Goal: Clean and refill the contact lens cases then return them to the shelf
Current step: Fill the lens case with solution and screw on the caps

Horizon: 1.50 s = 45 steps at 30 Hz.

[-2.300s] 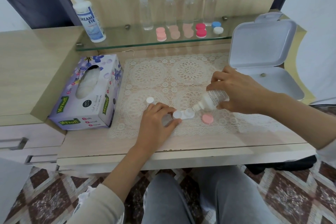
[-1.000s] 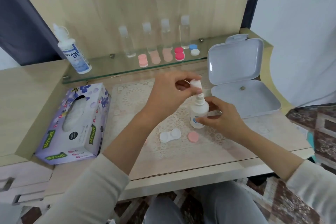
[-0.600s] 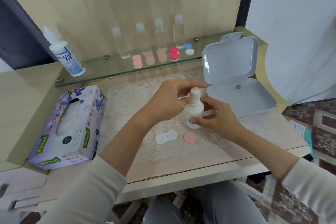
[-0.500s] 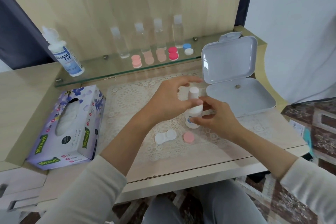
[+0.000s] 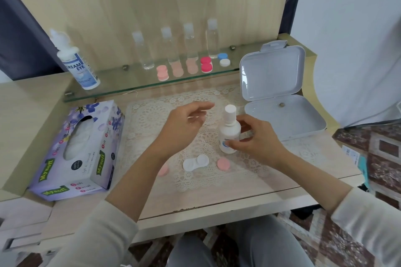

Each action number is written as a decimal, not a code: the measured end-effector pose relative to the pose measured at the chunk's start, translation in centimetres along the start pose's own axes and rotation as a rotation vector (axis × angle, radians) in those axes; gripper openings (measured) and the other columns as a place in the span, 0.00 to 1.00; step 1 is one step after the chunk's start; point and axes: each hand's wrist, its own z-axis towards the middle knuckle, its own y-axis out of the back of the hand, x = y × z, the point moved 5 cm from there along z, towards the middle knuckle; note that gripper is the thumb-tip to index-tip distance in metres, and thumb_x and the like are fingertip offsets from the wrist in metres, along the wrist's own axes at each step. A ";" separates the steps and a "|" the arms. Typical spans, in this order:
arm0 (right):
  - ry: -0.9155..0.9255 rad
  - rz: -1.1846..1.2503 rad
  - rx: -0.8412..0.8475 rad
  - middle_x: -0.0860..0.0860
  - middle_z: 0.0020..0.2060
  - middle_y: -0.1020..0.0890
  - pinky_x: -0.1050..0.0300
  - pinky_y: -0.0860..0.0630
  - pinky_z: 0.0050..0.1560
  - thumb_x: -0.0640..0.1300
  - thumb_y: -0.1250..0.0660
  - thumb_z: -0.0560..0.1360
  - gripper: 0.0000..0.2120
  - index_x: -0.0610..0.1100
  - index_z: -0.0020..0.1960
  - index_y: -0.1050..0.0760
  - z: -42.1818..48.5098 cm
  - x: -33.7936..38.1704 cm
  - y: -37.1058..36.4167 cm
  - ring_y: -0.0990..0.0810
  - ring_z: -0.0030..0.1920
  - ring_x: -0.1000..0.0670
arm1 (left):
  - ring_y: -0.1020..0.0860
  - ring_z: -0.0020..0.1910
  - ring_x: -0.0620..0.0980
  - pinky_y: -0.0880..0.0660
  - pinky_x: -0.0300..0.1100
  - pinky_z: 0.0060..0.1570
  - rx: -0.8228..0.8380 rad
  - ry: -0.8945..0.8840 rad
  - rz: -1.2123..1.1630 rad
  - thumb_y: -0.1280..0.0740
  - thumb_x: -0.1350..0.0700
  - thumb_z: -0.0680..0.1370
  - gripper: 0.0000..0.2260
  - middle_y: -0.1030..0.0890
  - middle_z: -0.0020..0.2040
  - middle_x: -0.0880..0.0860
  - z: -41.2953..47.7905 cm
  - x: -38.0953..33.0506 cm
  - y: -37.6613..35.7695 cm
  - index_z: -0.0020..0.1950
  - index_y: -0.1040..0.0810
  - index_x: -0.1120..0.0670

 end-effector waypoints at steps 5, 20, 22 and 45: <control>-0.016 -0.039 -0.095 0.55 0.42 0.23 0.77 0.32 0.39 0.41 0.23 0.62 0.20 0.44 0.50 0.26 1.0 0.4 1.0 0.26 0.39 0.63 | 0.25 0.52 0.38 0.31 0.32 0.58 -0.152 0.188 0.101 0.37 0.61 0.78 0.09 0.22 0.52 0.42 -3.6 6.8 2.9 0.52 0.21 0.49; -0.115 -0.161 -0.216 0.46 0.47 0.21 0.51 0.24 0.50 0.42 0.24 0.65 0.21 0.38 0.54 0.25 5.8 -0.2 1.1 0.22 0.46 0.47 | 0.26 0.57 0.49 0.35 0.31 0.59 -0.275 0.045 0.379 0.37 0.73 0.72 0.14 0.23 0.56 0.49 -8.1 11.6 4.5 0.53 0.19 0.60; -0.133 -0.160 -0.218 0.45 0.49 0.20 0.50 0.24 0.51 0.43 0.24 0.65 0.22 0.39 0.55 0.26 5.6 -0.5 1.1 0.22 0.47 0.46 | 0.26 0.57 0.48 0.34 0.35 0.60 -0.271 0.042 0.379 0.36 0.72 0.72 0.14 0.23 0.57 0.50 -8.2 11.5 4.5 0.53 0.19 0.60; 0.202 -0.430 0.183 0.52 0.56 0.23 0.68 0.40 0.49 0.47 0.31 0.71 0.20 0.44 0.61 0.25 -2.0 1.9 -7.0 0.31 0.56 0.51 | 0.26 0.44 0.36 0.33 0.27 0.47 -0.231 -0.002 0.279 0.26 0.59 0.68 0.10 0.26 0.44 0.41 -9.1 8.8 2.6 0.46 0.23 0.54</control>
